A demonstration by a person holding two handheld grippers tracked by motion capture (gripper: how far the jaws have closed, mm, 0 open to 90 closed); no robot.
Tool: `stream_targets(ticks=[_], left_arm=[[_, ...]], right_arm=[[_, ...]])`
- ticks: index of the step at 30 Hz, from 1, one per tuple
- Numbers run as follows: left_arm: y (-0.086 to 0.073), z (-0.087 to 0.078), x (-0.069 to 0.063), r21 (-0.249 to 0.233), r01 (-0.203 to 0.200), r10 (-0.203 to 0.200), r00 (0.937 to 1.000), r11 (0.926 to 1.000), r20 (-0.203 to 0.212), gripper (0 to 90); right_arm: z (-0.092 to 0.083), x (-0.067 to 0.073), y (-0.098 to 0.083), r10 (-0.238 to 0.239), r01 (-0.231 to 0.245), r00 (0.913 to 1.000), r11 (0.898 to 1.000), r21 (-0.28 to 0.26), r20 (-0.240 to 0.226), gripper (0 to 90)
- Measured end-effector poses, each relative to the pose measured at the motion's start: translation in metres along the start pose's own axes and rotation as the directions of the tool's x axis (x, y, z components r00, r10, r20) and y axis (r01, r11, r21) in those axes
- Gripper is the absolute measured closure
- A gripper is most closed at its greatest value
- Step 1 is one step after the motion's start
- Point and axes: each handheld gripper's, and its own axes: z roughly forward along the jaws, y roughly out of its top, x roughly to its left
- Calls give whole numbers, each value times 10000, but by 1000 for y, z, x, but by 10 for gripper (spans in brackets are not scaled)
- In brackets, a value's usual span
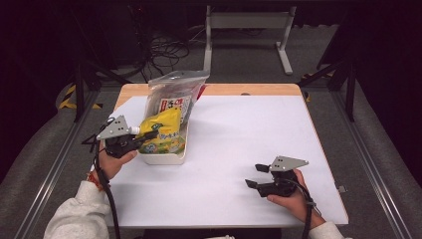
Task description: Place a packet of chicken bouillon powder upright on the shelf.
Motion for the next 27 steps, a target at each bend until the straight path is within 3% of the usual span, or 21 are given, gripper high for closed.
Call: stream_targets(ticks=[5, 12, 17, 27], left_arm=[[-5, 1, 1, 110, 12, -9, 9996, 9999, -274, 888], [-9, 1, 2, 100, 158, -154, 9993, 9998, -352, 888], [-12, 0, 2, -249, 439, -450, 9978, 9987, -486, 869], [-10, -8, -4, -500, 493, -539, 9940, 9975, -952, 735]], right_arm=[[-1, -1, 1, -2, 2, 10000, 10000, -54, 7, 311], [-1, -1, 1, -46, 46, 10000, 10000, -63, 59, 309], [-1, -1, 1, -94, 95, 9999, 9999, -71, 114, 307], [-3, -1, 2, -272, 273, 9994, 9996, -89, 190, 347]])
